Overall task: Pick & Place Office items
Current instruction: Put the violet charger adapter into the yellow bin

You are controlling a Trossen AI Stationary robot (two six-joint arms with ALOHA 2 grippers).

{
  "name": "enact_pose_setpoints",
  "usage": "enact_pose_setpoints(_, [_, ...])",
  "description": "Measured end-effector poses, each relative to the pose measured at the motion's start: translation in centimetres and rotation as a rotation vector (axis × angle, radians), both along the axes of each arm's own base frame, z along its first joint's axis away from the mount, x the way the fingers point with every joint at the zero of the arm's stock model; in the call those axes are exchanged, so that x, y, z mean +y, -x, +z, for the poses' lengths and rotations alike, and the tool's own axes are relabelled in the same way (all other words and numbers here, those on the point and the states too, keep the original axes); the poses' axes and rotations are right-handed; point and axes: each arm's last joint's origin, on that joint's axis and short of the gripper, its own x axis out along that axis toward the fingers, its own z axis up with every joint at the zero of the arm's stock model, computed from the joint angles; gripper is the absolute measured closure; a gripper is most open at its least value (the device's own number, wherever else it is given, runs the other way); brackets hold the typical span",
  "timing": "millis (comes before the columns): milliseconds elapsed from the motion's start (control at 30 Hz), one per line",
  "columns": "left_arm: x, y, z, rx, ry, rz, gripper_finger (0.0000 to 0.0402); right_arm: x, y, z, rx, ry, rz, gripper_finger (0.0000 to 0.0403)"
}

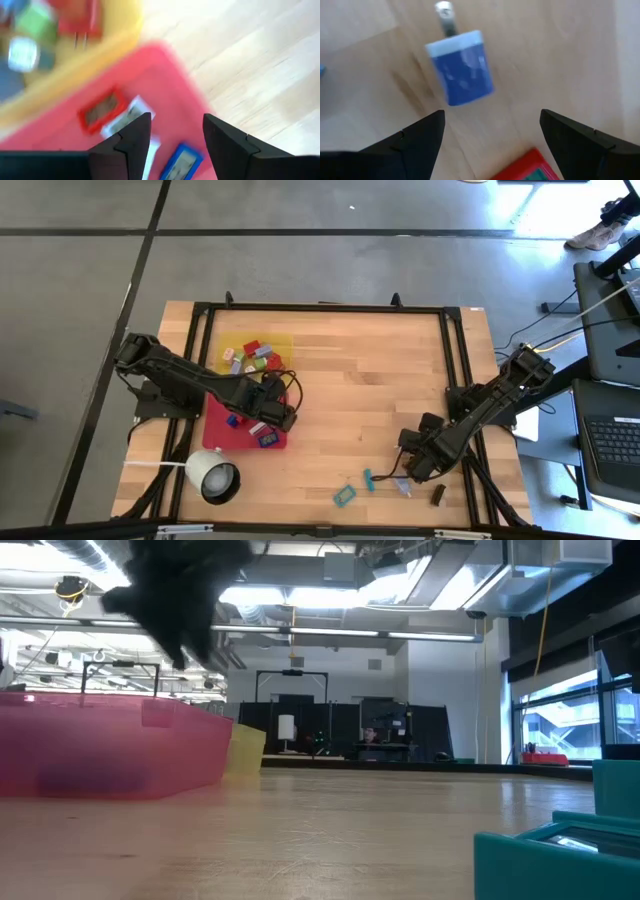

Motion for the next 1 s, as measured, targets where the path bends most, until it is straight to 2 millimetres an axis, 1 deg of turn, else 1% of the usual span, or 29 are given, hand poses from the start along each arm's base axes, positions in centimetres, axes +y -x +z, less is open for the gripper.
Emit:
enact_pose_setpoints(200, [-1.7, -1.6, 2.5, -0.228, -0.174, -0.098, 0.0228, 0.1, -0.1, -0.1, 0.001, -0.011, 0.102, 0.0072])
enact_pose_setpoints(333, [-3.0, -2.7, 3.5, -0.389, -0.256, -0.176, 0.0226, 0.1, -0.1, -0.1, 0.004, -0.01, 0.126, 0.0072])
enact_pose_setpoints(433, [-3.9, -3.4, 4.2, -0.476, -0.292, -0.26, 0.0229, 0.1, -0.1, -0.1, -0.006, 0.004, 0.144, 0.0072])
enact_pose_setpoints(533, [-4.4, -4.0, 4.9, -0.563, -0.331, -0.306, 0.023, 0.0, -0.2, -0.1, -0.021, 0.016, 0.147, 0.0072])
enact_pose_setpoints(667, [-4.6, -4.6, 5.7, -0.636, -0.374, -0.346, 0.0231, 0.0, -0.4, -0.1, -0.053, 0.039, 0.166, 0.0072])
enact_pose_setpoints(833, [-4.6, -4.8, 6.1, -0.662, -0.426, -0.355, 0.0231, 0.1, -0.9, 0.0, -0.138, 0.083, 0.175, 0.0072])
enact_pose_setpoints(900, [-4.5, -4.8, 6.1, -0.659, -0.449, -0.34, 0.0231, 0.2, -1.3, 0.0, -0.172, 0.056, 0.166, 0.0072])
enact_pose_setpoints(1000, [-4.6, -5.2, 5.4, -0.639, -0.49, -0.309, 0.0233, 0.5, -1.7, 0.0, -0.208, 0.018, 0.161, 0.0072])
